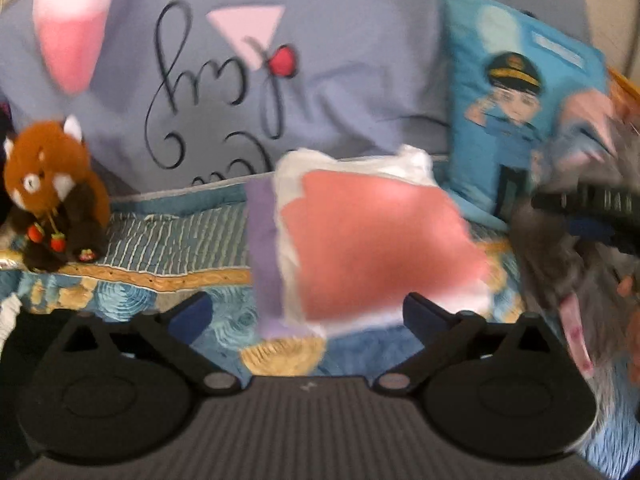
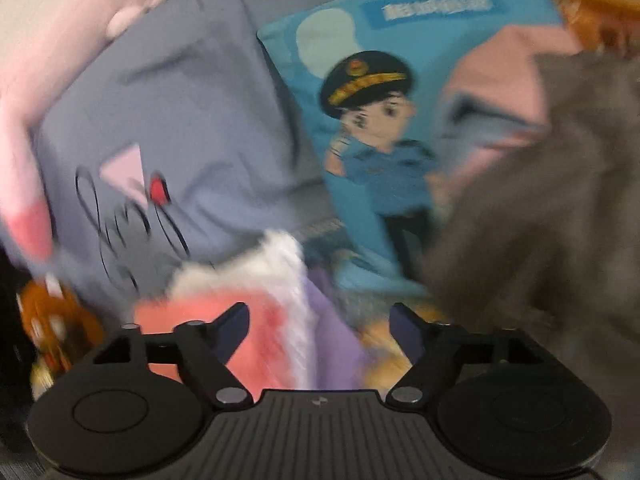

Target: Fold clothes

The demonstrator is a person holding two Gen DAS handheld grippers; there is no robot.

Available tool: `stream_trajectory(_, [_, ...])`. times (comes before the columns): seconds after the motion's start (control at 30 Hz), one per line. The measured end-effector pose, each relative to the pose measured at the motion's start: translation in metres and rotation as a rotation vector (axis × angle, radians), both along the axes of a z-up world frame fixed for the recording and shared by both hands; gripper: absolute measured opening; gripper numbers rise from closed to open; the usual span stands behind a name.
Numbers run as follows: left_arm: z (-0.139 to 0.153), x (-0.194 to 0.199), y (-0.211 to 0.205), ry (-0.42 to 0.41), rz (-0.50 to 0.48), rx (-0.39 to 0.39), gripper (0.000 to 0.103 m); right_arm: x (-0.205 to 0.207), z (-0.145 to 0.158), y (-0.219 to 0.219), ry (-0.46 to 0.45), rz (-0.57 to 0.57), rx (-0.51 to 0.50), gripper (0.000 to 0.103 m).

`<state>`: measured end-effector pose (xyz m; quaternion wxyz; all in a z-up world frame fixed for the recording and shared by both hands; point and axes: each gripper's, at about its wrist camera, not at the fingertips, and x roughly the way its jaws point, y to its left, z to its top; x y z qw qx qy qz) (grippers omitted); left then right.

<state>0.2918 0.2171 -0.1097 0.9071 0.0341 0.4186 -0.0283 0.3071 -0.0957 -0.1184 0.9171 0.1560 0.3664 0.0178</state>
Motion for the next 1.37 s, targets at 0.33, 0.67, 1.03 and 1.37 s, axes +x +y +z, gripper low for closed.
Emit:
stream_trajectory(0.33, [0.079,-0.128,-0.105,-0.102,-0.023,0.042,0.103,-0.169,0.062,-0.047,-0.094,0.054,-0.258,0.103])
stream_trajectory(0.67, [0.122,-0.241,-0.158,-0.206,0.021,0.037,0.103,-0.276,0.099,-0.061,-0.210,0.017,-0.321,0.103])
stream_trajectory(1.03, [0.113,-0.296,-0.166,-0.192,0.046,0.050,0.103,-0.313,0.088,-0.064,-0.176,-0.011,-0.288,0.103])
stream_trajectory(1.37, [0.119,-0.302,-0.174,-0.193,0.013,0.012,0.103,-0.333,0.099,-0.075,-0.272,-0.116,-0.214,0.102])
